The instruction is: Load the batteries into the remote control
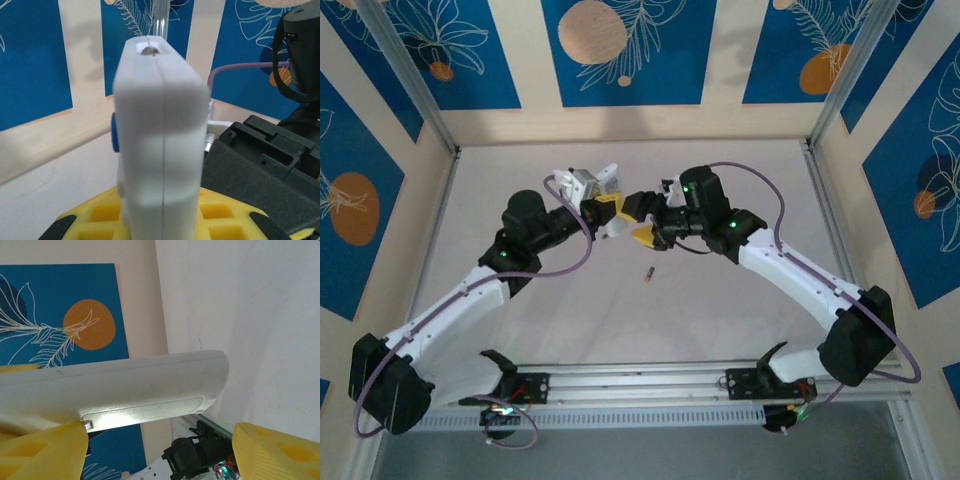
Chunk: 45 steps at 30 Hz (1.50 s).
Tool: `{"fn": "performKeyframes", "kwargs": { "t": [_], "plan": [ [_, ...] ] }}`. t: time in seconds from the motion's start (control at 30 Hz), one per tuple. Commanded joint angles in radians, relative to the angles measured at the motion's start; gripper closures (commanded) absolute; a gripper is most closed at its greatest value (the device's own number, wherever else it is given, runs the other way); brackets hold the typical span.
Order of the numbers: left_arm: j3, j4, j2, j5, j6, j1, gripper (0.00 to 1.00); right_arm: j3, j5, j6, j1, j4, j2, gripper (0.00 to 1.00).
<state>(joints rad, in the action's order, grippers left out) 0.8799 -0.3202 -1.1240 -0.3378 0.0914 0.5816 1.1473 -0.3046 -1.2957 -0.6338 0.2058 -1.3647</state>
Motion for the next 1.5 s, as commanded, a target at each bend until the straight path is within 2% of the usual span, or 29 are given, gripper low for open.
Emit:
{"fn": "performKeyframes", "kwargs": {
  "t": [0.0,0.4,0.53,0.73,0.8,0.9,1.03,1.47],
  "plan": [
    [0.003,-0.095,0.062,-0.020,-0.073,0.026,1.00,-0.048,0.042,-0.033,0.026,0.070,-0.004,0.25],
    [-0.031,-0.117,0.048,0.042,-0.074,0.025,1.00,-0.127,0.083,-0.027,0.025,0.074,0.076,0.25],
    [-0.051,-0.110,0.041,0.039,-0.047,0.025,1.00,-0.163,0.052,-0.044,0.024,0.008,0.065,0.25],
    [-0.118,-0.116,0.045,0.094,-0.015,0.025,1.00,-0.232,-0.019,-0.024,0.022,-0.132,0.094,0.25],
    [-0.132,-0.137,0.047,0.088,-0.002,0.026,1.00,-0.250,0.020,-0.024,0.010,-0.134,0.130,0.24],
    [-0.135,-0.154,0.046,0.074,0.005,0.026,1.00,-0.253,0.047,-0.020,-0.007,-0.153,0.166,0.16],
    [-0.129,-0.168,0.035,0.062,0.011,0.026,1.00,-0.208,0.010,-0.008,-0.010,-0.169,0.140,0.09],
    [-0.121,-0.197,0.023,0.023,0.027,0.025,1.00,-0.146,-0.028,-0.026,-0.020,-0.224,0.029,0.11]
  ]
}}
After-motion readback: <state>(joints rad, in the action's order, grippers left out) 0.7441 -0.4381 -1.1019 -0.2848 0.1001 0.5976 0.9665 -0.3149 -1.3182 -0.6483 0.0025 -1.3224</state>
